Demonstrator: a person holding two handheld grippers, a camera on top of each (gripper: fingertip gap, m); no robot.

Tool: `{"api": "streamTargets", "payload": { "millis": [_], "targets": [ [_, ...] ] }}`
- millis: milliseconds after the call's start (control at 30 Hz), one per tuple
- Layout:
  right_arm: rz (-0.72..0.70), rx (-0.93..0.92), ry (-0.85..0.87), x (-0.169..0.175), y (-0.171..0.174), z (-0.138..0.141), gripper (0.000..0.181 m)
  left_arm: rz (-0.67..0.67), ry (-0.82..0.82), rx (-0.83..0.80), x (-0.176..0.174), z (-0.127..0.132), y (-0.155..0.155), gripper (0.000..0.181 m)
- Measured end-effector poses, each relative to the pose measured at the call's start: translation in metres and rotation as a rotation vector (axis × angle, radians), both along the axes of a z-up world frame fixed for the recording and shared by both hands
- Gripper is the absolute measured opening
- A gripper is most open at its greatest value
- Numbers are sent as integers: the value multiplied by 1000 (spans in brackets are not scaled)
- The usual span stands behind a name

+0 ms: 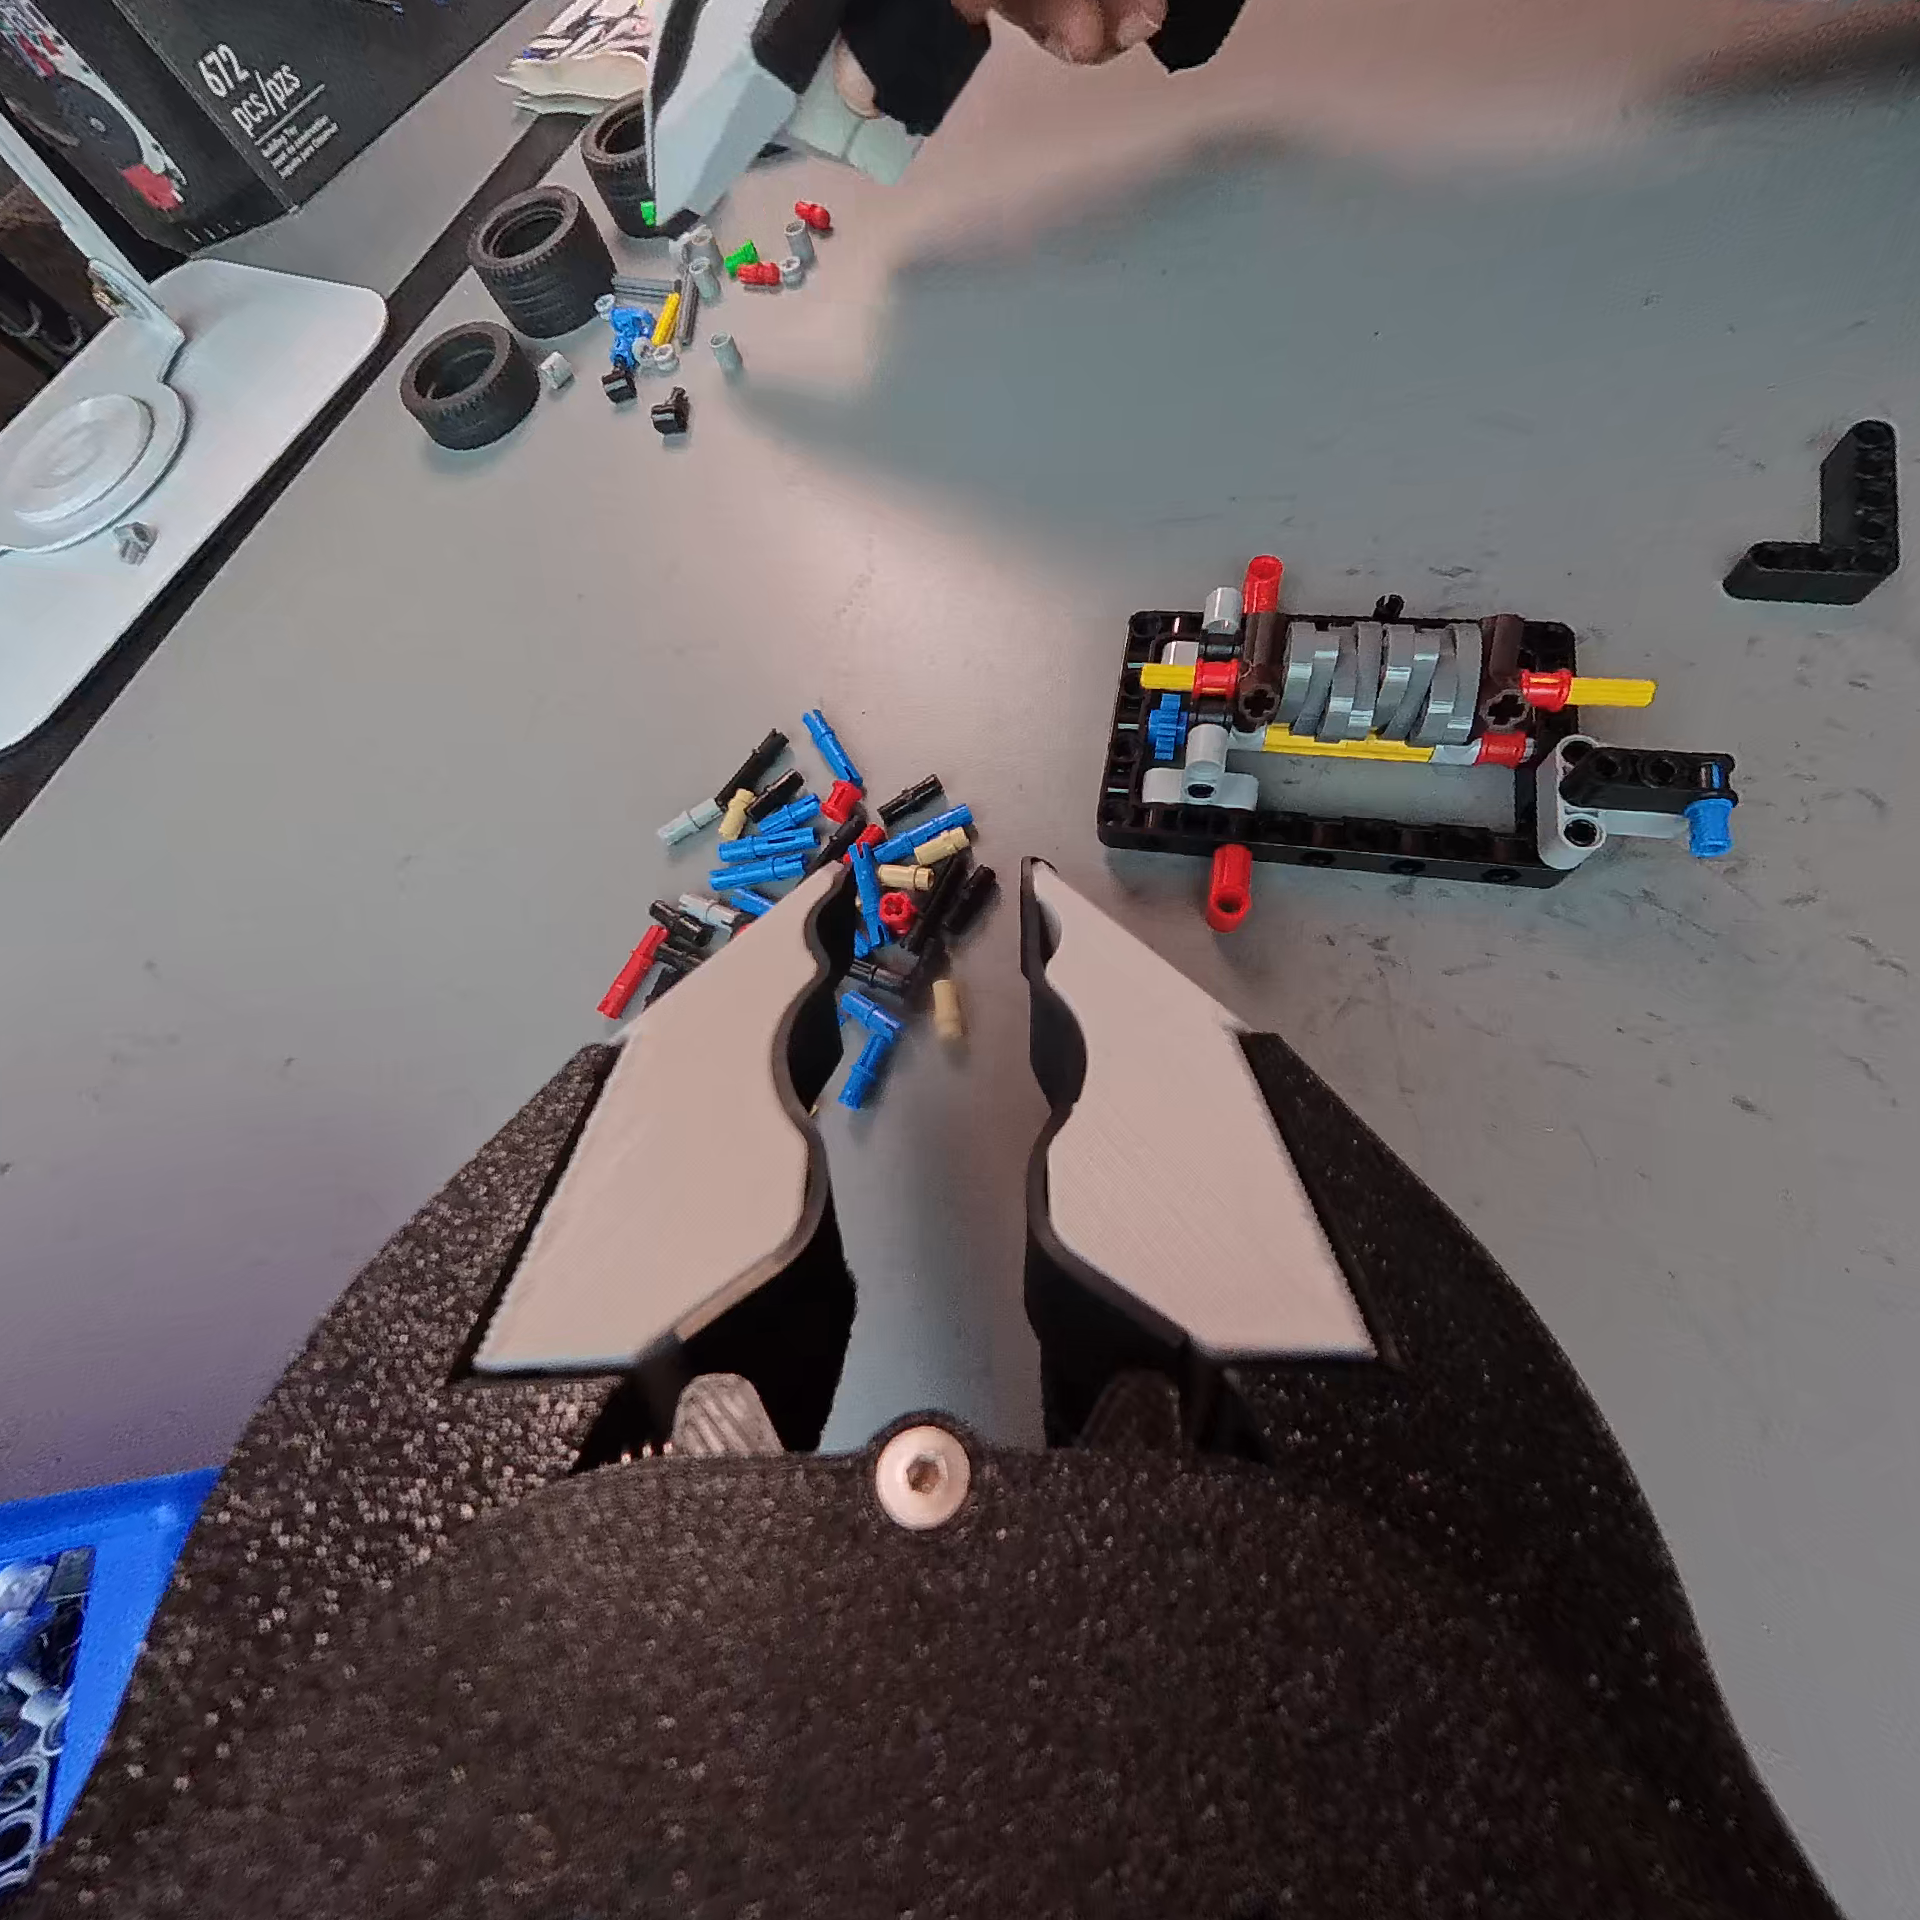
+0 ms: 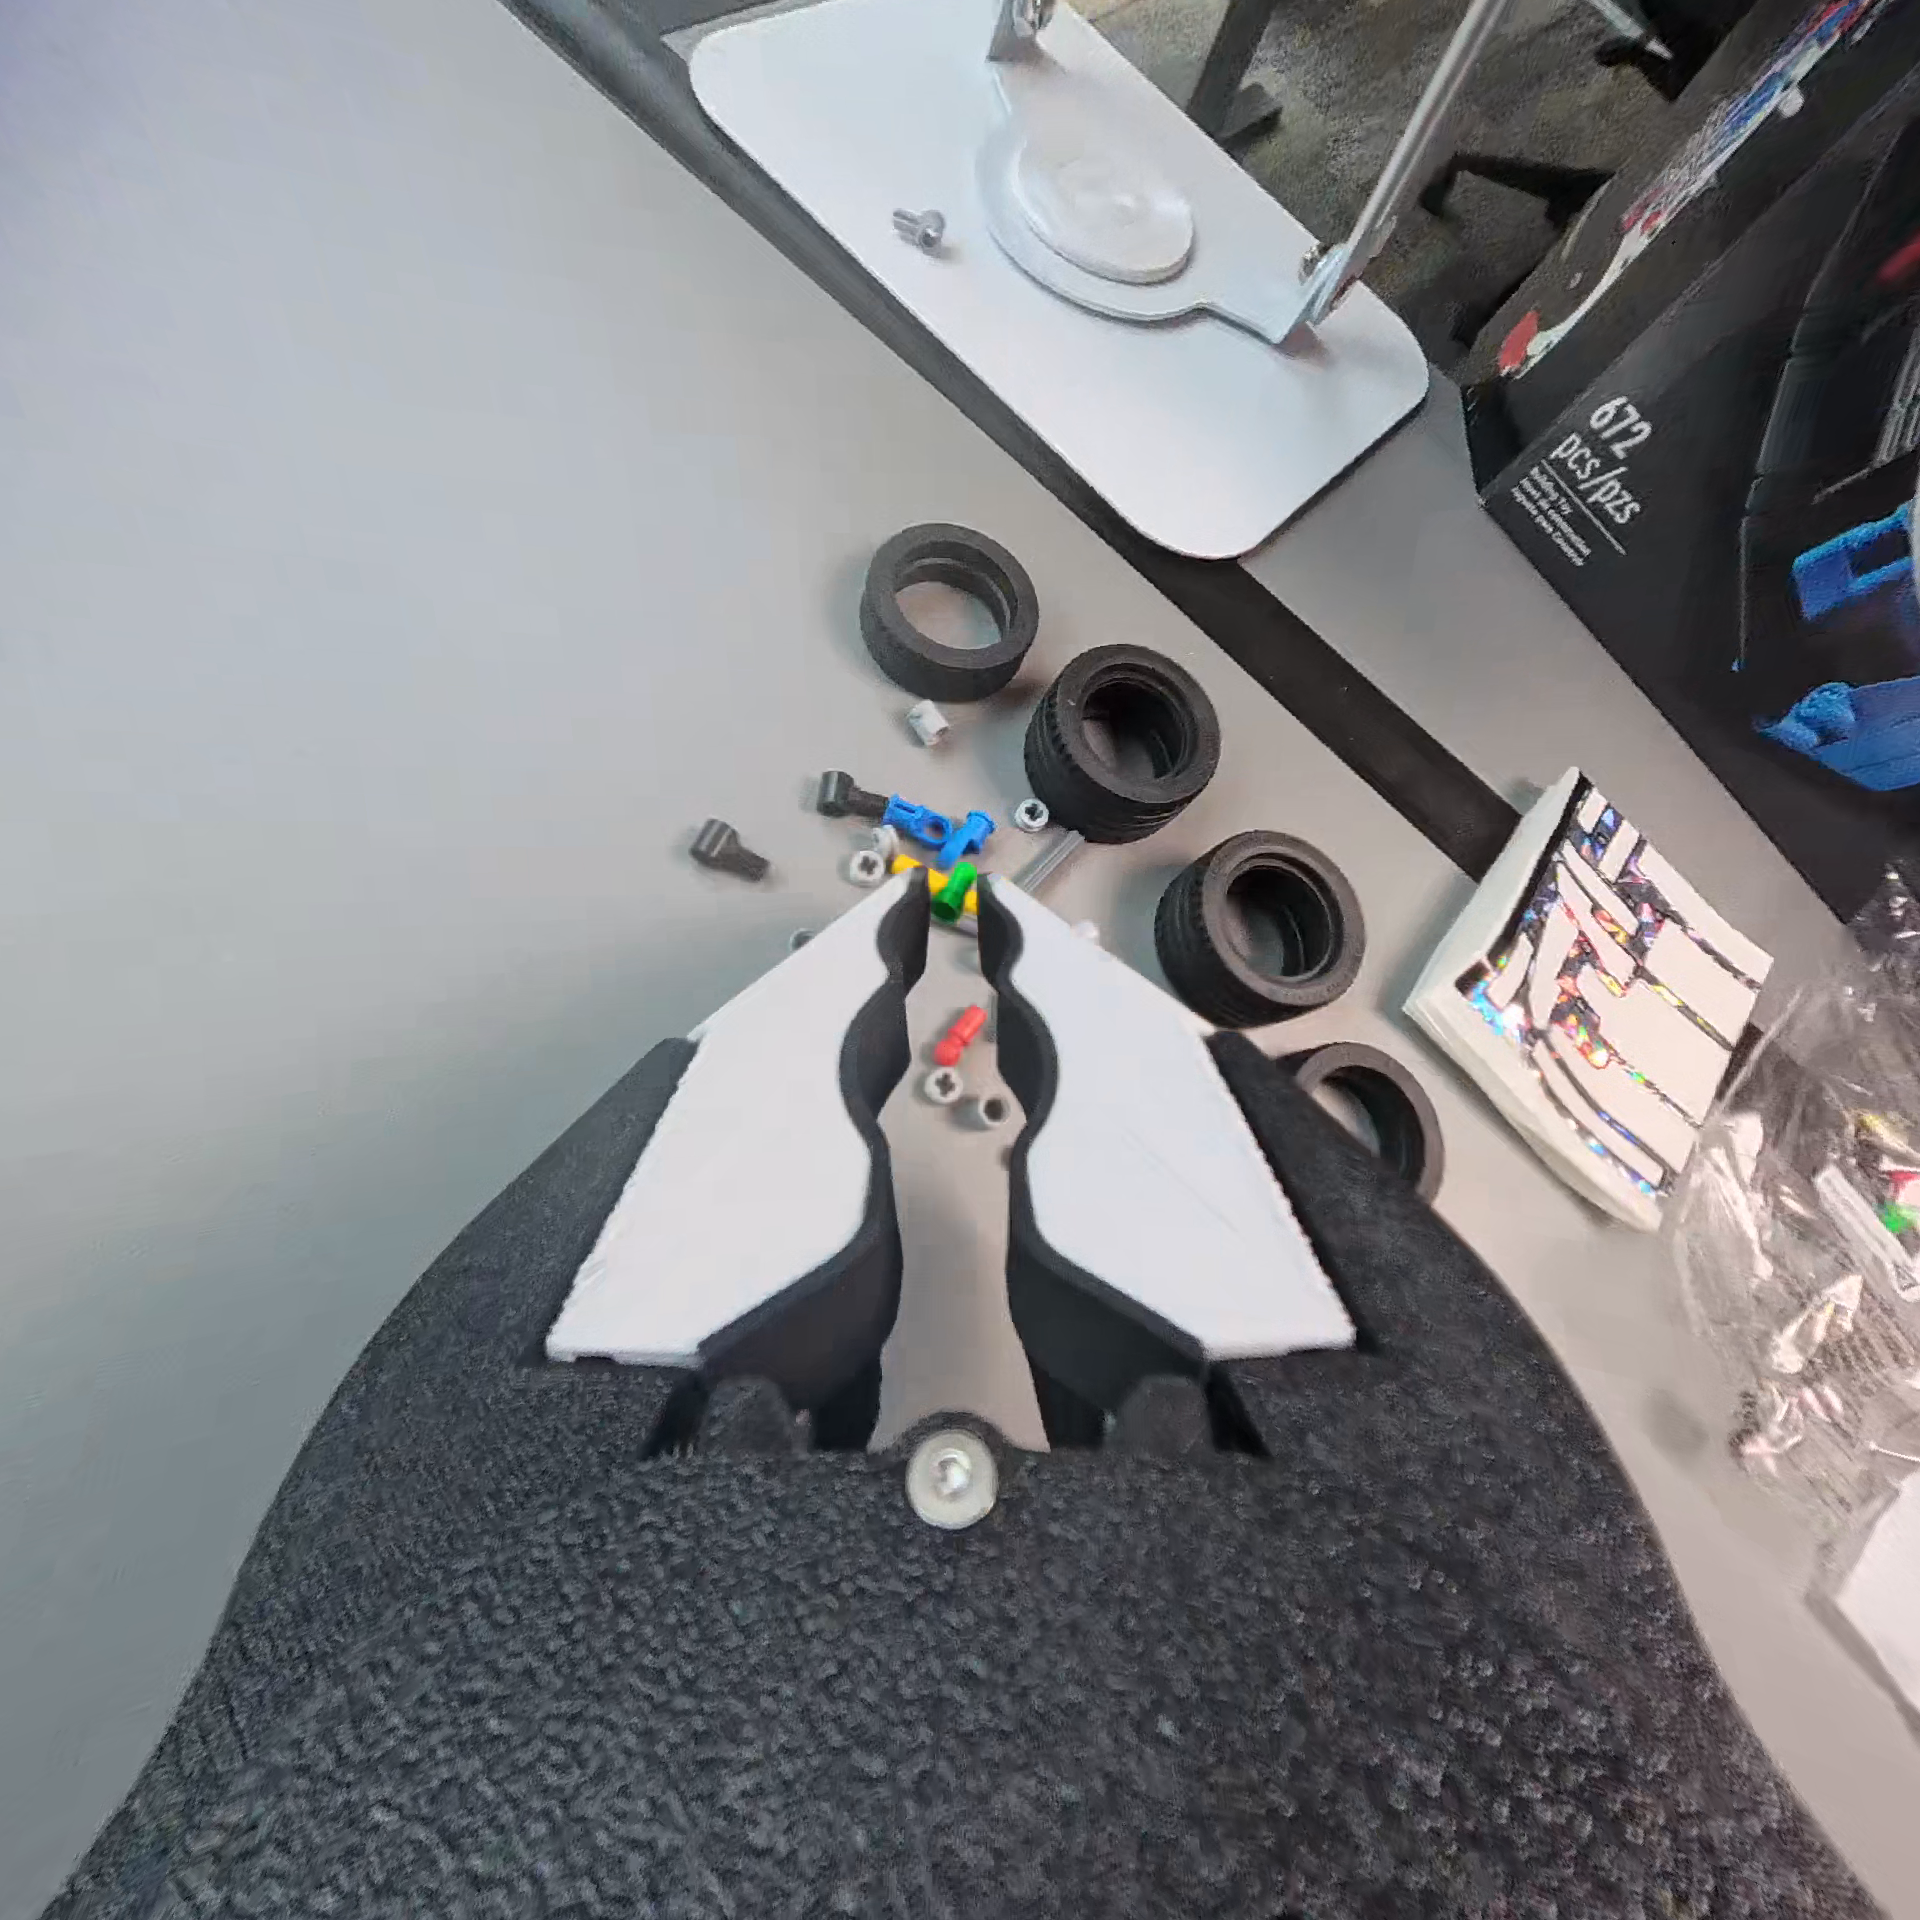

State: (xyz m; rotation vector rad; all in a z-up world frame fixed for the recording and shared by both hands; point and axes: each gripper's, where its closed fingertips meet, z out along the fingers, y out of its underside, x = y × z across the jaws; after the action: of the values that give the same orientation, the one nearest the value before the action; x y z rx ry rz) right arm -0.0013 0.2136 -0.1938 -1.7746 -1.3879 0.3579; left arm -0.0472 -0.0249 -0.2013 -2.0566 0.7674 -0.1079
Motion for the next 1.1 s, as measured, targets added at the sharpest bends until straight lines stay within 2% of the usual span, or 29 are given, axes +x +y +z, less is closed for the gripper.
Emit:
{"api": "streamTargets", "payload": {
  "millis": [100,167,233,333,400,467,567,600,633,667,767,833,933,1033,1100],
  "targets": [
    [-9,63,-6,1,17,-3,27,-1,2,0,0,1,-1,31],
    [34,92,125,3,0,21,29,-5,1,5,0,3,-2,31],
    [150,25,224,8,-43,40,23,-16,-5,6,2,4,-3,31],
    [385,-175,185,27,-134,40,22,-46,-21,-6,9,3,-4,31],
    [465,-295,157,37,-191,38,32,-55,-11,-10,11,0,-5,31],
    [447,-413,86,40,-235,25,43,-56,-3,-12,12,-2,-4,31],
    [317,-397,-30,35,-255,-2,58,-48,4,-17,12,-4,-4,31],
    [308,-399,-20,30,-260,-4,53,-44,9,-14,10,-3,-4,31],
    [309,-391,-27,27,-263,-6,39,-38,16,-10,8,-2,-4,31],
    [310,-348,-53,25,-261,-11,31,-30,20,-5,6,-1,-4,31],
    [320,-320,-49,27,-252,-6,30,-11,10,13,0,5,-3,31],
    [253,-248,-6,40,-219,12,30,-5,4,24,-2,9,-2,31],
    [45,-190,20,91,-148,32,30,-8,10,37,-2,13,-3,31],
    [-158,-203,-3,158,-88,25,30,-17,11,45,0,15,-3,31],
    [-258,-226,-22,196,-63,14,30,-20,10,45,1,14,-3,31]
  ]
}}
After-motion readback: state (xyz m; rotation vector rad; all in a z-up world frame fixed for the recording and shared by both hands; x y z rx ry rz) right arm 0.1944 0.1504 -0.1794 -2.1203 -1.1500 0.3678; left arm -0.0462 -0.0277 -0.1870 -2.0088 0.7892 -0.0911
